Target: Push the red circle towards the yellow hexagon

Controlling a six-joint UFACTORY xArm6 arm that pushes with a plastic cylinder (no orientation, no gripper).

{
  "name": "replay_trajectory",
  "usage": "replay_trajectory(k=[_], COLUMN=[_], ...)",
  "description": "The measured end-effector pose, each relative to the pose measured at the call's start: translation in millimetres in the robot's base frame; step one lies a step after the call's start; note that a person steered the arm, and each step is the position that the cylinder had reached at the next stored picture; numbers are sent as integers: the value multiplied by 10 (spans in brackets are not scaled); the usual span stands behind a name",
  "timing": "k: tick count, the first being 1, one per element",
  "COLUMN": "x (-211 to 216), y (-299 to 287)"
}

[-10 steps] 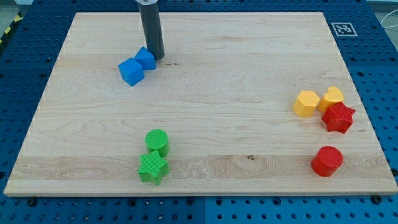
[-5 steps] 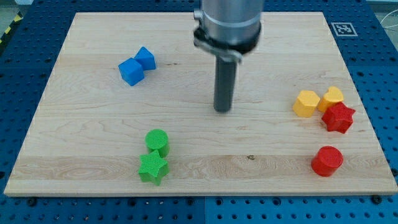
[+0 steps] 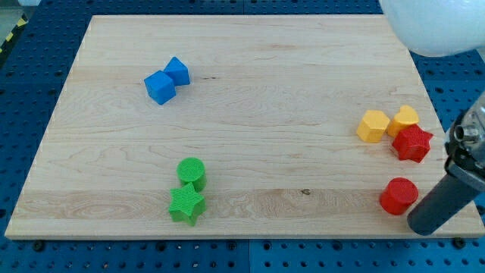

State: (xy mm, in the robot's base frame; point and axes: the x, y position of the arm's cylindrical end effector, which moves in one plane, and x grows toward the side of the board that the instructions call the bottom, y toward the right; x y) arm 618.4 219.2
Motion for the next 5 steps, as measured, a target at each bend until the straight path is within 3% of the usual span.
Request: replay_trajectory(k=[2,3,5], x=[-50,-286,-341], y=[-277,-528,-285])
